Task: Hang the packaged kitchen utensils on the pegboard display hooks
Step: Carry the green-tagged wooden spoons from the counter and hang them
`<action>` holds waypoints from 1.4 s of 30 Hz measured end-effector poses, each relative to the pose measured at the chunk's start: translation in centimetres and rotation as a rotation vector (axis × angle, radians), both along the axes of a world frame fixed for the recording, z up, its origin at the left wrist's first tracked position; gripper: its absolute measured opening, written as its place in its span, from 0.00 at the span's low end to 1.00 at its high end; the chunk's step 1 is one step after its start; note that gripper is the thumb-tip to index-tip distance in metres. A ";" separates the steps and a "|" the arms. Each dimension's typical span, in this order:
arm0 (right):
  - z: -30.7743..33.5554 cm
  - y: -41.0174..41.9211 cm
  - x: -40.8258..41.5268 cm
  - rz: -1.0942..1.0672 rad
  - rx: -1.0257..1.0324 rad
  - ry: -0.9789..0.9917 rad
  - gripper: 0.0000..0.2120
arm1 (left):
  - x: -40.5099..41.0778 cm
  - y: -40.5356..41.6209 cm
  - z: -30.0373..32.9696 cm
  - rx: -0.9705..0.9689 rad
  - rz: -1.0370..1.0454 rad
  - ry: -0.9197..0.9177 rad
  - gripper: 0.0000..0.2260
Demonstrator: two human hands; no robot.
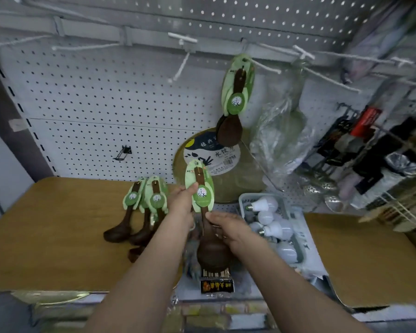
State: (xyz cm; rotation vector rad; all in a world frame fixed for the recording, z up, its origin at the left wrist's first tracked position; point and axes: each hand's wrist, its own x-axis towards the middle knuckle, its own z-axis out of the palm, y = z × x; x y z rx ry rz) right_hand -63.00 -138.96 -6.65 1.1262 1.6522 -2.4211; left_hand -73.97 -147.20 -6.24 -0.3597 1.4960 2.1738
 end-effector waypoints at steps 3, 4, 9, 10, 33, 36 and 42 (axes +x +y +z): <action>0.2 2.8 5.5 -0.037 0.018 0.030 0.07 | 5.3 3.0 0.9 0.001 -0.042 0.045 0.09; 0.2 3.8 7.5 -0.055 0.013 0.039 0.08 | 7.2 4.0 1.1 0.008 -0.051 0.055 0.08; 0.2 9.1 18.4 -0.135 0.015 0.086 0.10 | 17.6 10.2 1.9 -0.006 -0.093 0.091 0.09; 0.4 10.1 20.8 -0.144 0.009 0.098 0.09 | 19.7 11.5 1.9 -0.005 -0.110 0.092 0.09; 3.7 39.9 53.0 -0.547 0.102 0.140 0.07 | 50.9 47.8 6.3 0.117 -0.579 0.193 0.08; 4.7 46.1 56.2 -0.574 0.128 0.133 0.11 | 54.1 54.3 7.0 0.154 -0.593 0.167 0.07; 6.3 57.0 63.2 -0.637 0.134 0.121 0.05 | 61.1 65.5 9.1 0.174 -0.668 0.130 0.05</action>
